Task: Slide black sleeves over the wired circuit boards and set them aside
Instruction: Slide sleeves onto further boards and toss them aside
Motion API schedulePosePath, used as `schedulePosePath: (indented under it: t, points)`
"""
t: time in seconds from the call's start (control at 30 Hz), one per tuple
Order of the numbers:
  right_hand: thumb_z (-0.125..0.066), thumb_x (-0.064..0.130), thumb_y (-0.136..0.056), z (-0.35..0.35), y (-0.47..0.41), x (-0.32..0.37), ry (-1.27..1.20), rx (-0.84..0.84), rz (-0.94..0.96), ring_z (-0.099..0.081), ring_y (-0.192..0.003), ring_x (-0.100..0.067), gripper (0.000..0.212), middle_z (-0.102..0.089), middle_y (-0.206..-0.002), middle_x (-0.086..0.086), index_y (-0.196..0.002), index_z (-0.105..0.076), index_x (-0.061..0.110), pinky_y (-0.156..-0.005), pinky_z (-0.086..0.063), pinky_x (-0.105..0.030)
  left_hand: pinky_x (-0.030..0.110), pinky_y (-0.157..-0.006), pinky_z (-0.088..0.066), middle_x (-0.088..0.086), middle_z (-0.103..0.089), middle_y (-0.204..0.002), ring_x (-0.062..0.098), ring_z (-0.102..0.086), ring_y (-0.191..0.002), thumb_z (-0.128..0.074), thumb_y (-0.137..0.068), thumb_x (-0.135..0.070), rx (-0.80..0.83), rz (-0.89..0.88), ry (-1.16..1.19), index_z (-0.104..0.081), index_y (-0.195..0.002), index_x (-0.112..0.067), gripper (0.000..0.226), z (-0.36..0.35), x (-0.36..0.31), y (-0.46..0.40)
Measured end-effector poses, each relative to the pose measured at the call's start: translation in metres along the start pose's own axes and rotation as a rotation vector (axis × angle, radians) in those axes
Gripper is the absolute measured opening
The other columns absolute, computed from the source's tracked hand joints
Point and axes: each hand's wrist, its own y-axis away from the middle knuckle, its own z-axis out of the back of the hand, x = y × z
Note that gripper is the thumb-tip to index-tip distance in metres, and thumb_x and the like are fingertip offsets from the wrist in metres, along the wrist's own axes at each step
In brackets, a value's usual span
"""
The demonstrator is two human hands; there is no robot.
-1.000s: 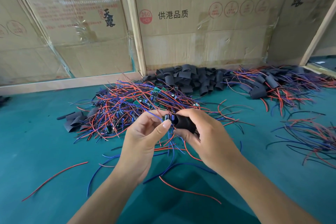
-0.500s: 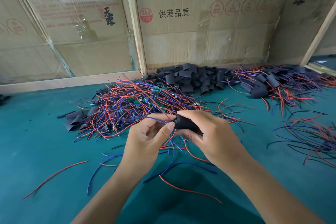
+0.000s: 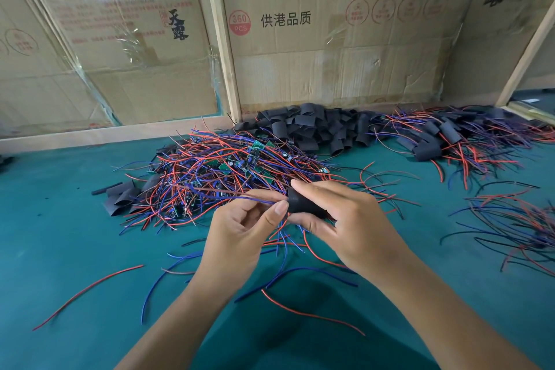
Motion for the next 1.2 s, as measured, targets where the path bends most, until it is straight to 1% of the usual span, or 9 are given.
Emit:
schedulePosePath:
  t: [0.23,0.33,0.43,0.53,0.63,0.73,0.97,1.13,1.2]
  points:
    - [-0.077,0.03,-0.087,0.002,0.004,-0.003,-0.117,0.148,-0.12,-0.066,-0.105,-0.011,0.045,-0.07,-0.115,0.007,-0.126,-0.06,0.016,-0.088,-0.049,-0.027,0.022,-0.078,-0.052,0.004,-0.073,-0.089,0.009,-0.064,-0.082,-0.063,-0.094,-0.022,0.002,-0.047,-0.092,-0.073,-0.095,-0.008,0.017,0.0,0.003,0.0]
    - [-0.073,0.02,-0.09,0.002,0.005,-0.005,-0.063,0.178,-0.129,-0.064,-0.088,-0.022,0.029,-0.068,-0.099,0.004,-0.114,-0.057,0.015,-0.077,-0.052,-0.042,0.018,-0.075,-0.049,-0.004,-0.071,-0.085,0.005,-0.061,-0.078,-0.062,-0.095,-0.023,-0.003,-0.043,-0.096,-0.074,-0.093,-0.012,0.016,0.0,0.004,-0.002]
    - [-0.067,0.021,-0.094,0.002,0.006,-0.004,0.011,0.124,-0.079,-0.061,-0.079,-0.023,0.014,-0.066,-0.089,0.003,-0.106,-0.063,0.013,-0.068,-0.051,-0.045,0.019,-0.077,-0.05,-0.009,-0.07,-0.084,0.006,-0.062,-0.079,-0.059,-0.096,-0.034,-0.024,-0.034,-0.157,-0.072,-0.093,-0.027,0.015,-0.001,0.01,-0.002]
    - [-0.069,0.018,-0.093,0.006,0.003,-0.008,0.036,0.08,-0.123,-0.06,-0.087,-0.02,0.012,-0.065,-0.094,0.003,-0.104,-0.067,0.014,-0.074,-0.051,-0.042,0.018,-0.079,-0.046,-0.015,-0.067,-0.088,0.005,-0.061,-0.084,-0.05,-0.095,-0.048,-0.061,-0.11,-0.461,-0.066,-0.092,-0.038,0.019,0.006,0.017,-0.003]
    - [-0.071,0.017,-0.09,0.016,-0.007,-0.023,0.065,-0.007,-0.222,-0.052,-0.077,-0.015,0.012,-0.061,-0.09,0.003,-0.101,-0.068,0.013,-0.072,-0.046,-0.035,0.029,-0.084,-0.041,-0.016,-0.06,-0.087,0.008,-0.055,-0.085,-0.048,-0.097,-0.042,0.024,-0.27,-0.821,-0.066,-0.1,-0.026,0.024,0.015,0.026,-0.007]
    - [-0.072,0.022,-0.089,0.035,-0.026,-0.047,0.213,-0.092,-0.245,-0.05,-0.079,-0.016,0.013,-0.057,-0.09,0.0,-0.098,-0.069,0.012,-0.071,-0.041,-0.032,0.034,-0.082,-0.038,-0.01,-0.061,-0.088,0.019,-0.056,-0.084,-0.047,-0.098,-0.042,0.052,-0.314,-0.951,-0.067,-0.104,-0.018,0.032,0.016,0.031,-0.01]
    - [-0.072,0.024,-0.088,0.099,-0.076,-0.144,0.698,-0.114,-0.326,-0.057,-0.097,-0.039,0.019,-0.057,-0.097,-0.015,-0.099,-0.067,0.009,-0.07,-0.053,-0.046,0.036,-0.078,-0.039,-0.007,-0.061,-0.085,0.019,-0.055,-0.082,-0.046,-0.096,-0.038,0.05,-0.32,-1.008,-0.068,-0.102,-0.016,0.031,0.013,0.03,-0.012]
    - [-0.075,0.035,-0.087,0.128,-0.097,-0.205,1.009,0.074,-0.578,-0.053,-0.108,-0.043,0.049,-0.057,-0.113,-0.023,-0.119,-0.056,0.004,-0.085,-0.05,-0.049,0.034,-0.078,-0.039,-0.009,-0.063,-0.087,0.016,-0.056,-0.081,-0.045,-0.098,-0.038,0.077,-0.339,-1.04,-0.067,-0.103,-0.019,0.03,0.012,0.032,-0.011]
    - [-0.067,0.036,-0.092,0.119,-0.1,-0.212,1.029,0.135,-0.611,-0.057,-0.108,-0.041,0.042,-0.059,-0.115,-0.021,-0.119,-0.055,0.006,-0.084,-0.05,-0.047,0.035,-0.077,-0.041,-0.008,-0.063,-0.087,0.017,-0.056,-0.081,-0.045,-0.099,-0.038,0.085,-0.351,-1.052,-0.068,-0.103,-0.018,0.03,0.013,0.032,-0.012]
